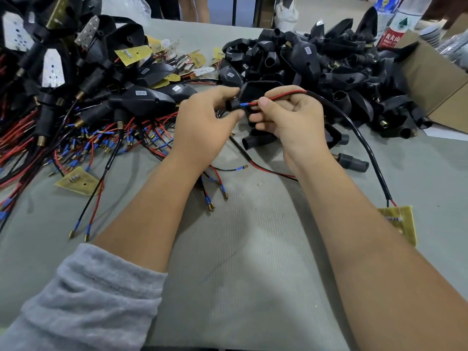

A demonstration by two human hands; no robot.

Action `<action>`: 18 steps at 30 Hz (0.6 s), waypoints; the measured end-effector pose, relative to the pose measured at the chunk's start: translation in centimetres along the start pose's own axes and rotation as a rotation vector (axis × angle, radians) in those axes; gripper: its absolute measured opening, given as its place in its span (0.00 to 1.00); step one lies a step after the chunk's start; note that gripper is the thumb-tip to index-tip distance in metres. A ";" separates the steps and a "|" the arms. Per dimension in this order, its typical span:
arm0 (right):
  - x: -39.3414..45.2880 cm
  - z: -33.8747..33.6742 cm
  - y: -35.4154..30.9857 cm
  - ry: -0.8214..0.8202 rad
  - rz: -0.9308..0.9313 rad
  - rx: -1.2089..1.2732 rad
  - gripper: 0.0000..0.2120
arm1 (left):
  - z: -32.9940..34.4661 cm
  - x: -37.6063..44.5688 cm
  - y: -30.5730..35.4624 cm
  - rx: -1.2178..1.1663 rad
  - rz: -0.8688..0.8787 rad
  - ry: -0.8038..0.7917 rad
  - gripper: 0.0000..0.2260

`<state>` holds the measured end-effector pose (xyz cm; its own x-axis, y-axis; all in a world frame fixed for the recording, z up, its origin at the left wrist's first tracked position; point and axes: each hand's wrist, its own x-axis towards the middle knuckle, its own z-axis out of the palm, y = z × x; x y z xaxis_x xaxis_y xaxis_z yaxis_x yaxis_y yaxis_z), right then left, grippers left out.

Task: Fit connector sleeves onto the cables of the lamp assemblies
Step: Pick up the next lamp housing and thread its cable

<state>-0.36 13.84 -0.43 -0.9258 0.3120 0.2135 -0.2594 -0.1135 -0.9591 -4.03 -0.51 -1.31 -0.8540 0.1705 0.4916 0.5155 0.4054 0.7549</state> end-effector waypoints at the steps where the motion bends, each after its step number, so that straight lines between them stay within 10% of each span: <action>1: 0.1 0.0 0.0 0.022 -0.009 -0.009 0.05 | 0.1 0.0 0.3 -0.191 -0.040 0.015 0.16; 7: 0.0 0.3 -0.1 0.038 -0.060 -0.043 0.03 | 1.2 0.1 1.0 -0.829 -0.329 -0.016 0.05; 18: 1.1 -2.6 -2.2 0.162 0.008 0.371 0.05 | 4.2 -0.8 3.3 0.088 0.188 -0.300 0.26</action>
<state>-0.11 16.90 1.38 -0.8806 0.4507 0.1461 -0.3616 -0.4402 -0.8219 -1.96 4.48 -1.04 -0.7340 0.5004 0.4591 0.6688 0.4154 0.6165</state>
